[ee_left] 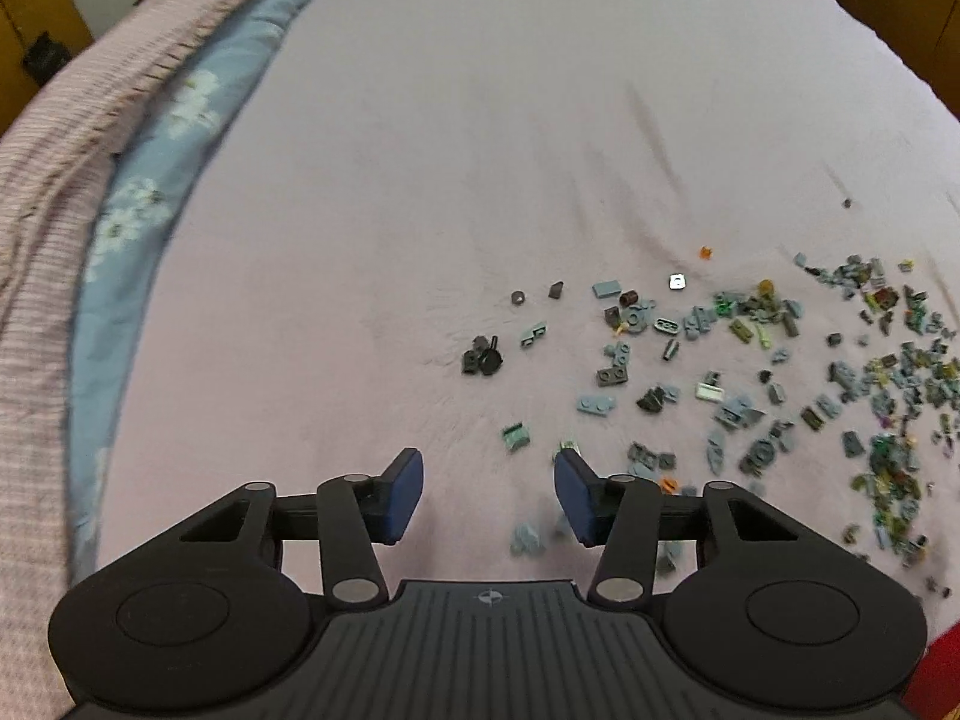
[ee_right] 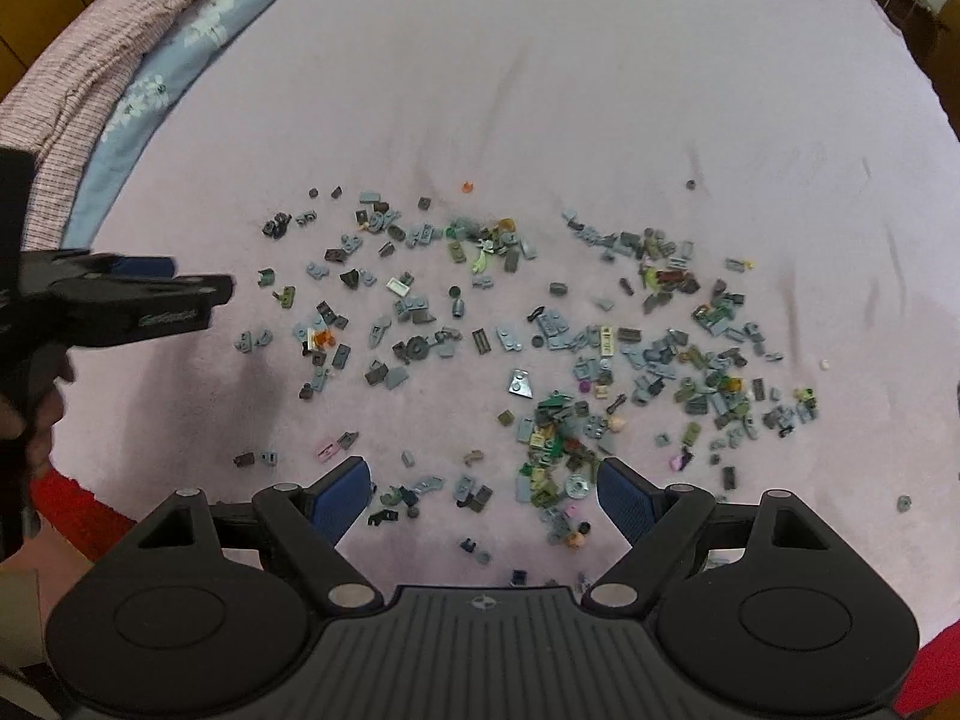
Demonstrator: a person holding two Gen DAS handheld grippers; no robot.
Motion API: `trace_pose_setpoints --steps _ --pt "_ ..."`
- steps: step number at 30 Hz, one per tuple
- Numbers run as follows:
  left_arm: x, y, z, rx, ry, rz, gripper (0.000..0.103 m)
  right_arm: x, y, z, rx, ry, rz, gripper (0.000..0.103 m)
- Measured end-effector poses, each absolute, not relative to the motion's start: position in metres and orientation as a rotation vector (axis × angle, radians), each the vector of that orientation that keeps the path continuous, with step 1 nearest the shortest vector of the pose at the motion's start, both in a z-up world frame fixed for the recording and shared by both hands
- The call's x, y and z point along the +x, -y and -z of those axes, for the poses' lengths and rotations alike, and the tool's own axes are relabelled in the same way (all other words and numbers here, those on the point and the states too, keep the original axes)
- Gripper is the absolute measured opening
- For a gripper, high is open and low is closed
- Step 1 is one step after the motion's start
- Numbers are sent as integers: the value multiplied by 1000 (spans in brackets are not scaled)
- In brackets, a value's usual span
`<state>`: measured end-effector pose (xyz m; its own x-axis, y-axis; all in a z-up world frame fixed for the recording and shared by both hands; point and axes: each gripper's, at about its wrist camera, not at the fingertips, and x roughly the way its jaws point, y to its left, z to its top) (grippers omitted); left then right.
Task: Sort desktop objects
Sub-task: 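Grasp a small green brick with the left gripper while the right grasps a dark brick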
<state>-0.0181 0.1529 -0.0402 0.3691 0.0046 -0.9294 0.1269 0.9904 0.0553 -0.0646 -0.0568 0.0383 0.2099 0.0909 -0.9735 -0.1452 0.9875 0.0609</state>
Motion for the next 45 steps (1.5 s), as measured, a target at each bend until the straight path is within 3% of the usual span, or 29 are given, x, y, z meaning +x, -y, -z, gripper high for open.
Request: trace_pose_setpoints --steps 4,11,13,18,24,29,36,39,45 --pt "-5 -153 65 103 -1212 96 38 -51 43 -20 -52 -1357 -172 75" --pt "3 -153 89 66 -1235 117 28 -33 32 -5 -22 -1359 -167 75" --pt "3 -153 91 64 -1227 124 12 -31 30 -2 -28 -1364 -166 75" --pt "-4 -160 85 42 -1199 119 12 -21 23 6 -27 -1368 -177 72" --pt "-16 -181 76 -18 -1194 75 12 10 -9 17 -33 -1306 -254 62" --pt "-22 -197 68 -51 -1192 38 12 43 -39 36 30 -1300 -263 46" --pt "-25 -206 61 -75 -1186 17 12 65 -61 61 44 -1329 -212 32" --pt "-25 -207 61 -78 -1184 18 12 70 -65 70 33 -1340 -193 19" --pt "-24 -202 51 -70 -1169 39 12 68 -64 63 33 -1331 -221 17"
